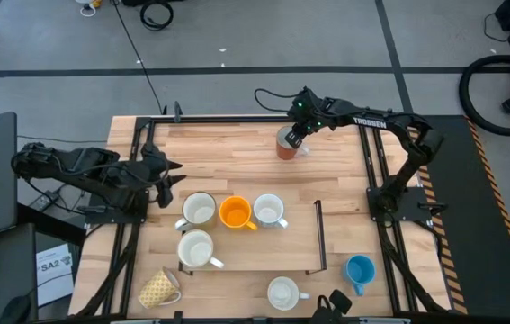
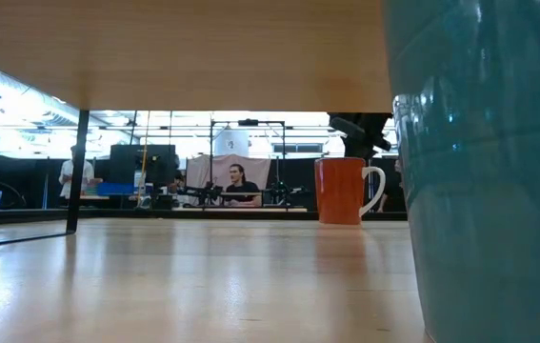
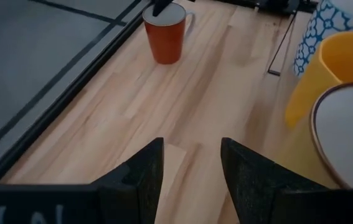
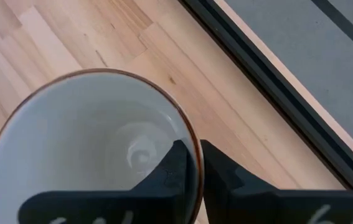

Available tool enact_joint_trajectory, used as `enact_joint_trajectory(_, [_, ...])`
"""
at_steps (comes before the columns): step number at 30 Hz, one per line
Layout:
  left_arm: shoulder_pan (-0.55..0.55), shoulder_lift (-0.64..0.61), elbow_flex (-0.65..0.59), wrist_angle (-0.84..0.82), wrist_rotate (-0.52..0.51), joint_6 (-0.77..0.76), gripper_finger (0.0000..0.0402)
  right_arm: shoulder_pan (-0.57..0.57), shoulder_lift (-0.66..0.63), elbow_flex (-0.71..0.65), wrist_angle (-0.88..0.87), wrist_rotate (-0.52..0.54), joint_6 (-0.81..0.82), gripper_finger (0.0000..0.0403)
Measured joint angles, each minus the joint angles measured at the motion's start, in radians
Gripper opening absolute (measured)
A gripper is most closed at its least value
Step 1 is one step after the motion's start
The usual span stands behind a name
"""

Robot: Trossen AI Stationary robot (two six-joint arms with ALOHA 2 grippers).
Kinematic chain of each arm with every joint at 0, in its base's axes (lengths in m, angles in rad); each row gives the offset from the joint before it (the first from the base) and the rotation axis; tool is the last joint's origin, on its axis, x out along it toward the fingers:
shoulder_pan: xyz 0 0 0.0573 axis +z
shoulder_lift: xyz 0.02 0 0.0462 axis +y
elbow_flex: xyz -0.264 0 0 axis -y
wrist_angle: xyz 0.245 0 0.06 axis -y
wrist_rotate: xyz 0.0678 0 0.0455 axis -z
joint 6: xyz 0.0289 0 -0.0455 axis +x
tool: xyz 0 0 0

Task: Place coffee mugs
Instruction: Put the red mug on the shelf

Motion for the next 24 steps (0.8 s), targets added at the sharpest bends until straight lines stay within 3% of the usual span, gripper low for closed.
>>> enact_joint_trajectory(12, [0.0, 0.0, 0.0, 0.035, 0.0, 0.085, 0.0167, 0.0, -0.016, 0.025, -0.047, 0.017, 0.011, 0.003])
enact_joint_trajectory(24, [0.0, 0.0, 0.0, 0.033, 0.0, 0.085, 0.0167, 0.0, -0.037, 0.293, -0.321, 0.09, -0.037, 0.003])
